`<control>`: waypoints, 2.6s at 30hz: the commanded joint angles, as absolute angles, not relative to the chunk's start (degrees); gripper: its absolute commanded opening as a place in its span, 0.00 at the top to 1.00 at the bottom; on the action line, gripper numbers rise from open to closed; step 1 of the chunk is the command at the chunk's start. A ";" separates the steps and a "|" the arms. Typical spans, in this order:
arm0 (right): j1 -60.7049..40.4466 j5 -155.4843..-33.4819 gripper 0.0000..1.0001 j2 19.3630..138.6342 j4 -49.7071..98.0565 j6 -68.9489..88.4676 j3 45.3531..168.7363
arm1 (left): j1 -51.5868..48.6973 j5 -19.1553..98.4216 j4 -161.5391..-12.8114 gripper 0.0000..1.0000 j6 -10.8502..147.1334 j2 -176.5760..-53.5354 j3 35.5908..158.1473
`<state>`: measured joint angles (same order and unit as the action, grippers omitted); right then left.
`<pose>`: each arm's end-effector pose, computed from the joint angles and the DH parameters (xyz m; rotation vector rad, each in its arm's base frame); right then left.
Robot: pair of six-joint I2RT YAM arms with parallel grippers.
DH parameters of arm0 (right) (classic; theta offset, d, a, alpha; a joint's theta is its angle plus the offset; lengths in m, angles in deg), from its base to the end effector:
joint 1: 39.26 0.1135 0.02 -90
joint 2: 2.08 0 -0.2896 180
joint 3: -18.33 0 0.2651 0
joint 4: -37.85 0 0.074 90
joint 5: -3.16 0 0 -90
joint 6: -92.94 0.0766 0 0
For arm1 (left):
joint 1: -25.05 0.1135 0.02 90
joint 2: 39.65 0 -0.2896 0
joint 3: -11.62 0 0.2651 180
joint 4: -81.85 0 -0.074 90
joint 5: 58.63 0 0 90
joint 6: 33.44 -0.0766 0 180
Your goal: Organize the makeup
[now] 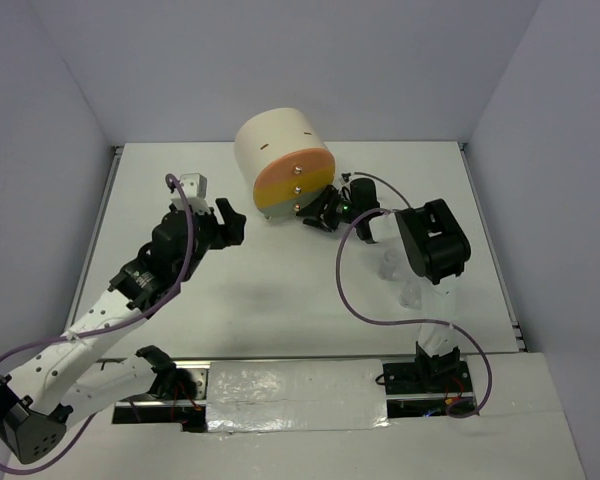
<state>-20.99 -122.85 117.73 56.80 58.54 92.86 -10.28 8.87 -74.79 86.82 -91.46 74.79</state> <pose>0.4344 0.1908 0.1161 0.2845 2.2341 1.3972 0.2148 -0.1163 0.3632 -0.2061 1.7771 -0.4794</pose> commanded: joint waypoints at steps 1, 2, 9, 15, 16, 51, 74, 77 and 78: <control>-20.45 -121.91 0.50 119.38 66.42 63.23 96.01 | -10.01 7.73 -75.58 0.19 88.38 -89.84 75.59; -20.36 -121.82 0.50 119.64 67.39 64.37 96.18 | -10.01 7.73 -75.58 0.19 88.47 -89.84 75.59; -19.66 -120.33 0.51 122.28 68.28 67.28 98.29 | -10.01 7.64 -75.40 0.19 88.20 -89.84 75.41; -19.48 -119.01 0.58 124.30 70.29 68.77 99.35 | -10.01 7.38 -75.49 0.19 88.29 -89.75 75.15; -19.57 -119.10 0.59 124.39 70.47 68.77 99.52 | -10.01 7.38 -75.58 0.19 88.29 -89.83 75.06; -24.05 -128.32 0.50 106.46 67.50 58.41 75.70 | -10.01 9.57 -81.03 0.19 89.61 -86.41 68.38; -21.51 -125.16 0.00 92.58 35.00 37.41 85.46 | -10.01 9.58 -84.54 0.18 90.05 -82.37 63.90; -20.28 -126.91 0.00 89.68 29.37 33.11 87.83 | -10.01 9.49 -84.63 0.18 89.96 -81.75 63.29; -19.49 -127.88 0.00 88.37 27.86 31.44 89.75 | -10.01 9.31 -84.55 0.18 89.96 -81.66 63.28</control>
<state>-21.45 -125.21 93.38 34.07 37.84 84.49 -10.26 9.55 -80.91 88.79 -82.78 63.66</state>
